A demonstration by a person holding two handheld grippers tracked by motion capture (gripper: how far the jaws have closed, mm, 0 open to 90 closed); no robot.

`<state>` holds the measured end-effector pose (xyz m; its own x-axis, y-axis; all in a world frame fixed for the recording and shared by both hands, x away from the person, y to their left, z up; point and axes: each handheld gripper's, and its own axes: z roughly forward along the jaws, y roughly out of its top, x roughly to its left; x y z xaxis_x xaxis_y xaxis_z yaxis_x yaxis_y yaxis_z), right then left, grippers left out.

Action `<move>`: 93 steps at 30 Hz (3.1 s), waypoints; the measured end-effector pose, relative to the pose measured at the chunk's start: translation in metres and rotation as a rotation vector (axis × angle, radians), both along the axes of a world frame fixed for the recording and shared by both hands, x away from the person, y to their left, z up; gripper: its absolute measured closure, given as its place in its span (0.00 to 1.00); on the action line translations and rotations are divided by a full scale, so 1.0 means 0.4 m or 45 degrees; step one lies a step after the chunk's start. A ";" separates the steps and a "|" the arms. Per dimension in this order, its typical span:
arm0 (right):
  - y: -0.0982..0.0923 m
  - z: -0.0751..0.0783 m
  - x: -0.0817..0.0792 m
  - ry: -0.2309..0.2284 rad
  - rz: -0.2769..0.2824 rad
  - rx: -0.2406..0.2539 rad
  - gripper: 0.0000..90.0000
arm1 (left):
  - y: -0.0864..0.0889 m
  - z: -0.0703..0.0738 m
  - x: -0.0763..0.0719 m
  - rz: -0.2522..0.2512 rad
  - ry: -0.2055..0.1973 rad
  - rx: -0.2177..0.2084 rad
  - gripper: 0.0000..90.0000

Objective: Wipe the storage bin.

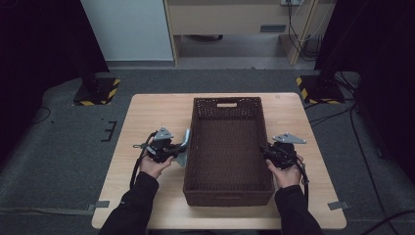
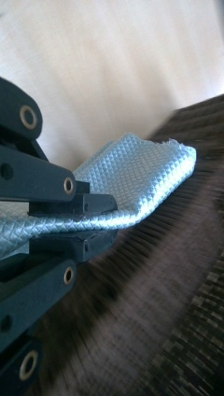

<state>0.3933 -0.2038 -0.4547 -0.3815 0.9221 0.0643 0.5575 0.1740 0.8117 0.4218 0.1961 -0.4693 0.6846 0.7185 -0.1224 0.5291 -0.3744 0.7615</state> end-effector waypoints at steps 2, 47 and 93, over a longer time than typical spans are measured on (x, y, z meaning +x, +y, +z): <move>0.001 0.000 0.001 -0.002 -0.006 -0.003 0.79 | 0.001 -0.025 0.006 0.009 0.027 0.020 0.92; -0.006 0.011 -0.031 -0.040 0.053 -0.010 0.59 | 0.034 0.066 -0.095 -0.050 -0.087 -0.090 0.92; -0.006 -0.001 -0.033 -0.032 0.083 0.050 0.58 | 0.040 0.023 -0.112 -0.048 -0.028 -0.073 0.92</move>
<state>0.3802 -0.2061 -0.4552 -0.4426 0.8922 0.0900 0.5257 0.1769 0.8321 0.3772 0.2120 -0.4601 0.7142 0.6843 -0.1474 0.4984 -0.3491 0.7936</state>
